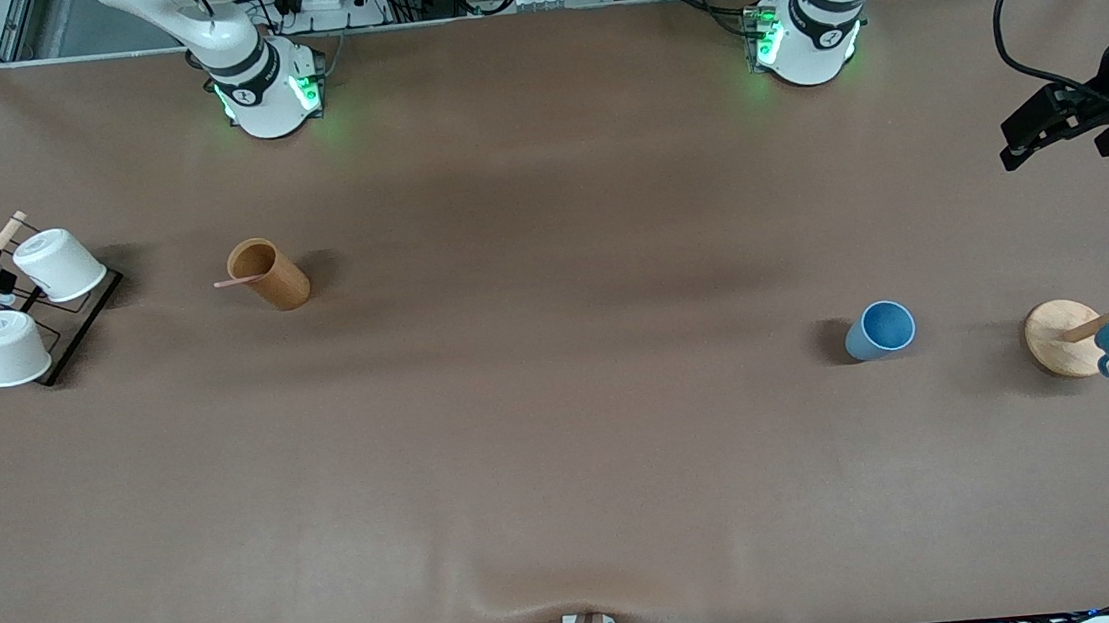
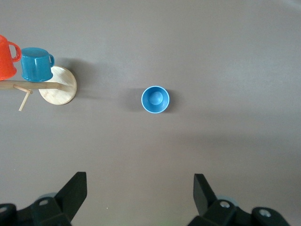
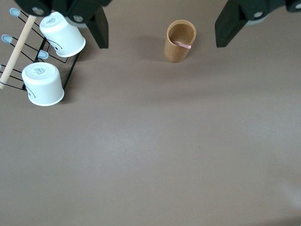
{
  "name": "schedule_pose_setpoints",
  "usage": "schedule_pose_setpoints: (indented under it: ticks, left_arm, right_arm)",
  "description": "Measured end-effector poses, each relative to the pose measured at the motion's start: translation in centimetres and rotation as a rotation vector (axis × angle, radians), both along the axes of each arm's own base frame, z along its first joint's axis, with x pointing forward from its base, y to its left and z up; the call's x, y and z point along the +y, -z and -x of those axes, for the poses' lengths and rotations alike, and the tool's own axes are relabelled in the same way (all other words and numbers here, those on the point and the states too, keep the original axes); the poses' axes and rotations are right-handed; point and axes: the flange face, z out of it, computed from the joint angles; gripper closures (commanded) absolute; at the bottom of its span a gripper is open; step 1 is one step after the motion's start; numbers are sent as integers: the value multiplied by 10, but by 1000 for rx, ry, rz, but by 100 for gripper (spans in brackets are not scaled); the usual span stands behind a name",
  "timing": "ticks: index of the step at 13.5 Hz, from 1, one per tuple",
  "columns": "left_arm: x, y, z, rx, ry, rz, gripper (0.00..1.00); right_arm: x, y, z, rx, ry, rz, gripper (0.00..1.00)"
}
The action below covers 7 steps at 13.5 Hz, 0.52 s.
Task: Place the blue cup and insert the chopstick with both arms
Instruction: 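Reach the left gripper to the blue cup while the right gripper reaches the chopstick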
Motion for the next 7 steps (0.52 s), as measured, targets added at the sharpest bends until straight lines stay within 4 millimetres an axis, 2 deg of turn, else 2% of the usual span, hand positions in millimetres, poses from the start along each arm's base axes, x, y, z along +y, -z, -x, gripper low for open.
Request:
schedule_pose_setpoints:
  ticks: [7]
  left_arm:
    - [3,4,-2,8,-1,0,0]
  right_arm:
    - [2,3,1,20,-3,-2,0]
